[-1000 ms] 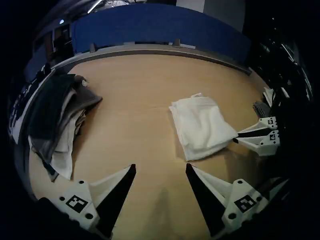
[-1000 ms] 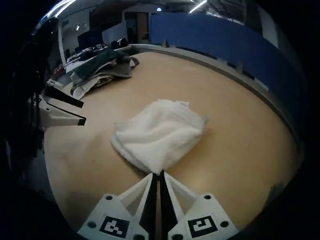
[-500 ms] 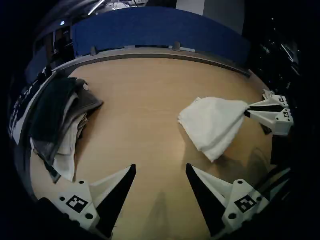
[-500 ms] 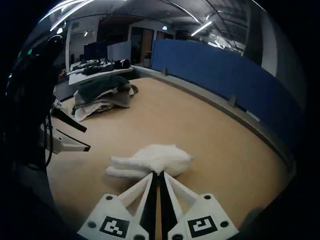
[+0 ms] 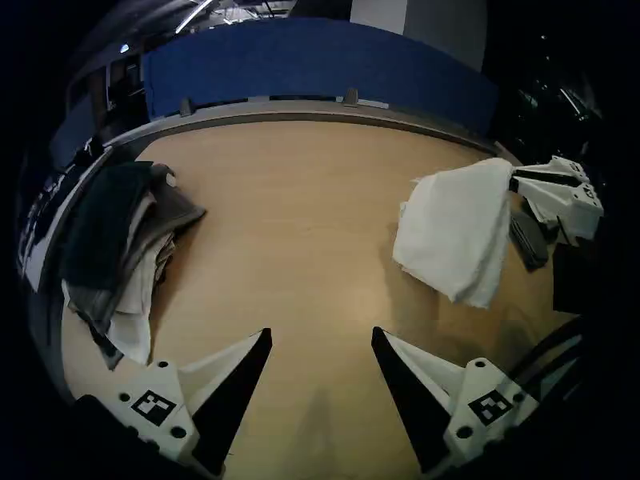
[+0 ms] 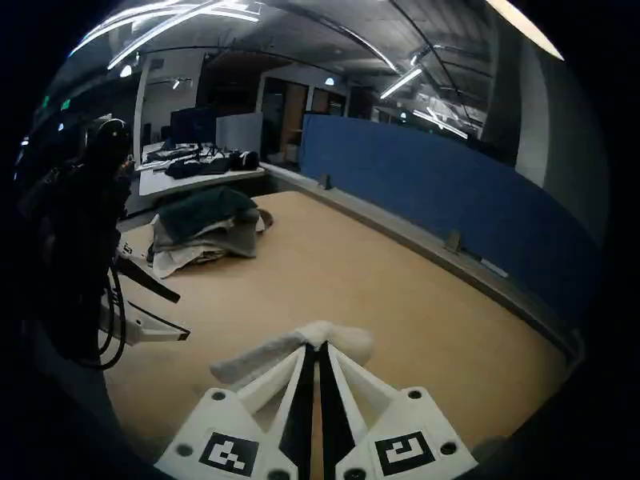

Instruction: Fold towel

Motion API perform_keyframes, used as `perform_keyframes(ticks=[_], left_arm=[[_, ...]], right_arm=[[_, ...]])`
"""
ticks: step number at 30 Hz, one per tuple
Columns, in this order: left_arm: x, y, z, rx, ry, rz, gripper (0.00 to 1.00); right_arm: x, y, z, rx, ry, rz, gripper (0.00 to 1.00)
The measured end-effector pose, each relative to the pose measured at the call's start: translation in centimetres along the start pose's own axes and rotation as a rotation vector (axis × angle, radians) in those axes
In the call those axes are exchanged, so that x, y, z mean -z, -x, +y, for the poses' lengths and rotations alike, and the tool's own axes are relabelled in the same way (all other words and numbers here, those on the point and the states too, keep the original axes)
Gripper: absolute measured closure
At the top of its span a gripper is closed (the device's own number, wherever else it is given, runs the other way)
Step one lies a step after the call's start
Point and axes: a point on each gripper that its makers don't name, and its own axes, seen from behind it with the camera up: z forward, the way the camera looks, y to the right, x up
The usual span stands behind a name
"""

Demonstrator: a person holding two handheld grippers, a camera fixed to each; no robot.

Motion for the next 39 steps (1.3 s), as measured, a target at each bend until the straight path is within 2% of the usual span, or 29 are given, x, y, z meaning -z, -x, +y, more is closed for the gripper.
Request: perform_keyframes(ticks=[10, 18, 30, 39], left_arm=[[0.3, 0.0, 0.2, -0.007, 0.001, 0.001, 0.07], [0.4, -0.3, 0.7, -0.017, 0.005, 0.003, 0.07], [0.1, -0.4, 1.9, -0.028, 0.016, -0.001, 0.07], [0.0, -0.5, 2.1, -0.033, 0.011, -0.004, 0.07]], right_arm=[[0.8, -0.3, 0.6, -0.032, 0.018, 0.013, 0.96], [2.1, 0.0, 2.4, -0.056, 0.053, 0.011, 0.96], [4.9, 1.2, 7.7, -0.106, 0.127, 0.006, 0.96], [6.9, 2.2, 12.3, -0.130, 0.188, 0.003, 0.96]])
